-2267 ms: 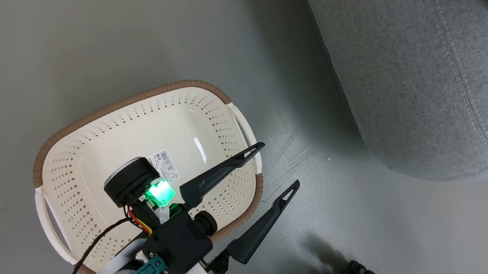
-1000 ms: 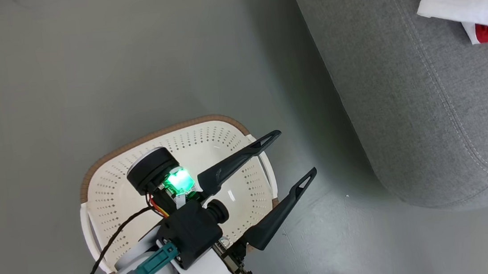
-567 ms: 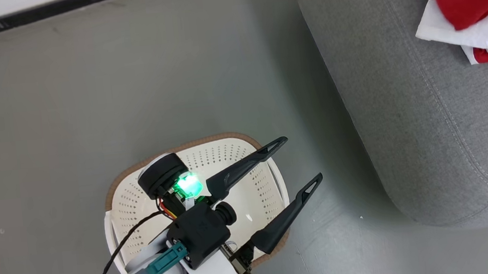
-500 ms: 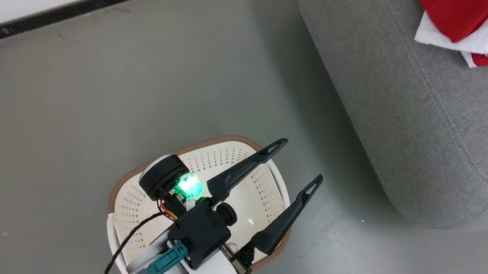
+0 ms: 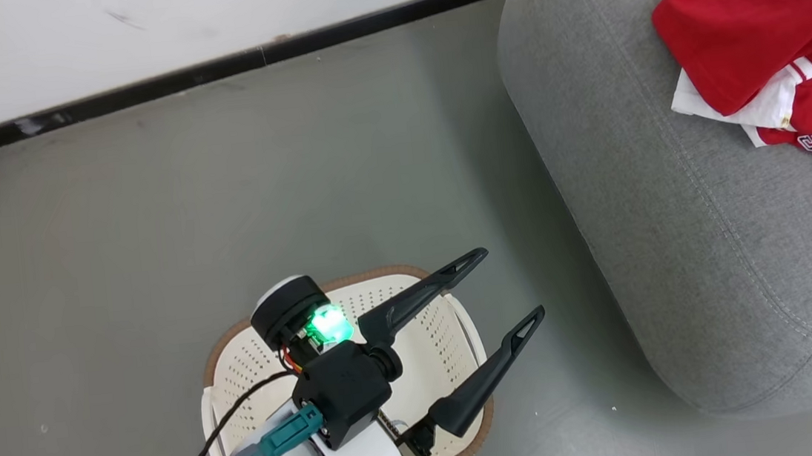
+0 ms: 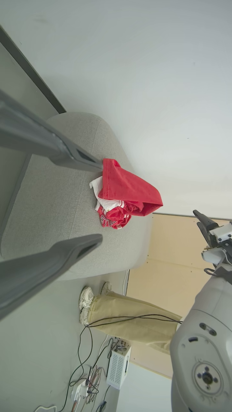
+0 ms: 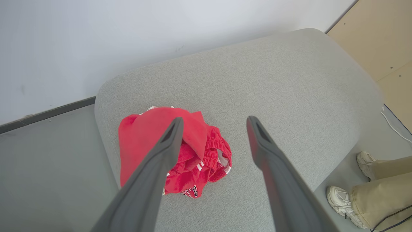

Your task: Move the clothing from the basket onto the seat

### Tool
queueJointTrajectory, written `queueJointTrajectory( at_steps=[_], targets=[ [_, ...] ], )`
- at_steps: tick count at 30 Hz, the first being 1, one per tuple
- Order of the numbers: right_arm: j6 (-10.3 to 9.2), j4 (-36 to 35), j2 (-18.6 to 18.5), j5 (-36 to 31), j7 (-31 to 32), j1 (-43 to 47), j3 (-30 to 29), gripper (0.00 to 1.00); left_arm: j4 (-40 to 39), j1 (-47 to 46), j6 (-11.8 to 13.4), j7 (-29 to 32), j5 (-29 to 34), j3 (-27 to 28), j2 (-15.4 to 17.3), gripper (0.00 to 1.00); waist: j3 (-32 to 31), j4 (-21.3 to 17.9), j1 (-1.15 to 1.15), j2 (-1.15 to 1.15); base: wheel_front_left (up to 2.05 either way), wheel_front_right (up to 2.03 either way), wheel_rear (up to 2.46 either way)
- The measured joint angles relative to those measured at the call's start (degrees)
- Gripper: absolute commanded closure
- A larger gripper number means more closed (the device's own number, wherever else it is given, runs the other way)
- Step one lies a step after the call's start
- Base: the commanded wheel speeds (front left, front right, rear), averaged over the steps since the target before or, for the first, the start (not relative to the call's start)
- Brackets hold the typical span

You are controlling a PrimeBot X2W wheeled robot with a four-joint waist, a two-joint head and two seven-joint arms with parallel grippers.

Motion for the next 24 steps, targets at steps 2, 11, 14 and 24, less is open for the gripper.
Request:
queueJointTrajectory(
  at_steps=[2,11,14,24],
  targets=[
    [0.00,0.30,-0.60,0.48,-0.01,0.74,0.47,0.00,0.35,0.80,0.00,-0.01,-0.45,0.05,-0.10,0.00,-0.85,0.06,0.00,0.00,0.00,0.00,0.00],
    [-0.01,-2.31,0.93,2.19,-3.99,5.96,4.07,0.00,1.96,3.42,0.10,-0.01,-1.57,0.99,-0.30,0.00,-4.15,0.85,0.00,0.00,0.00,0.00,0.00],
    [-0.01,-2.68,0.49,2.61,-6.58,7.94,4.74,0.00,1.98,4.05,0.42,-0.07,-2.31,1.64,-0.85,0.00,-4.86,1.41,0.00,0.00,0.00,0.00,0.00],
    [-0.01,-6.50,0.97,3.12,-15.77,12.28,5.87,0.00,2.75,5.86,2.72,-0.09,-2.76,4.08,-0.85,0.00,-5.88,3.70,0.00,0.00,0.00,0.00,0.00]
  ],
)
